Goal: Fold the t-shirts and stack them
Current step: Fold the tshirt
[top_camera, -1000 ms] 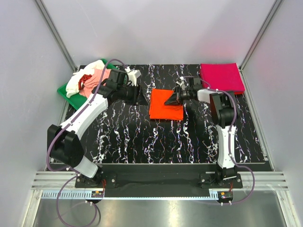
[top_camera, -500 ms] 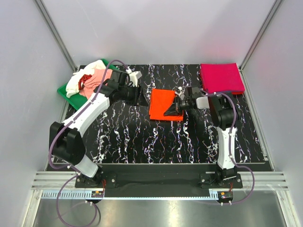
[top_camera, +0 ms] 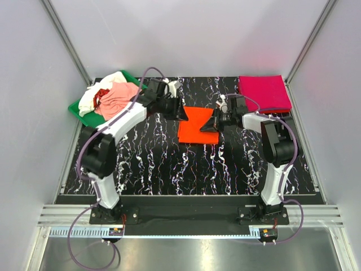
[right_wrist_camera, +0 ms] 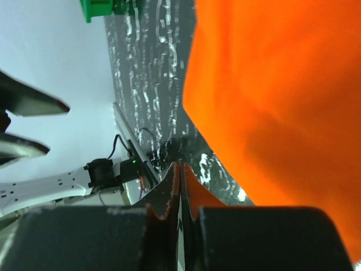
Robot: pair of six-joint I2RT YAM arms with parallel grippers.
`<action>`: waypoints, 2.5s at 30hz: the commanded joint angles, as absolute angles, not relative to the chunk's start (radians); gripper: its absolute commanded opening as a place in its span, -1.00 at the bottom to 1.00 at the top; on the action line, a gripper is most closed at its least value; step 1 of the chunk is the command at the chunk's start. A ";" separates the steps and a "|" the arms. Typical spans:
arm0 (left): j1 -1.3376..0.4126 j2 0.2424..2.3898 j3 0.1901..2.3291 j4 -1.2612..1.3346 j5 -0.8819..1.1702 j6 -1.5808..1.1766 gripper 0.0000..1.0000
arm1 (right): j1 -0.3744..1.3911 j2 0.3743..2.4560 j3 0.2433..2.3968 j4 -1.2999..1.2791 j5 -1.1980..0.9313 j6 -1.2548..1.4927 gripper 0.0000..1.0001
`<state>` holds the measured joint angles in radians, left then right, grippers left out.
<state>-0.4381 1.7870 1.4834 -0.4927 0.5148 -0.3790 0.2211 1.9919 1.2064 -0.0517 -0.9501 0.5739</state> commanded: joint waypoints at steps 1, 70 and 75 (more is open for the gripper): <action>-0.448 1.923 1.606 -0.350 0.491 -0.431 -0.15 | 0.212 1.977 1.148 -0.074 -0.879 0.542 -0.95; -0.410 2.083 1.466 -0.498 0.121 -0.368 -0.25 | 0.043 2.212 1.627 -0.344 -0.681 0.287 0.38; -0.385 2.085 1.526 -0.523 0.129 -0.357 -0.26 | 0.043 2.244 1.654 -0.354 -0.673 0.296 0.34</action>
<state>-0.3969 2.0754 1.4841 -0.4782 0.1593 -0.3901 0.0456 2.2372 1.6085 -0.3538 -0.6594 0.3107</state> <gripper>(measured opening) 0.373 0.674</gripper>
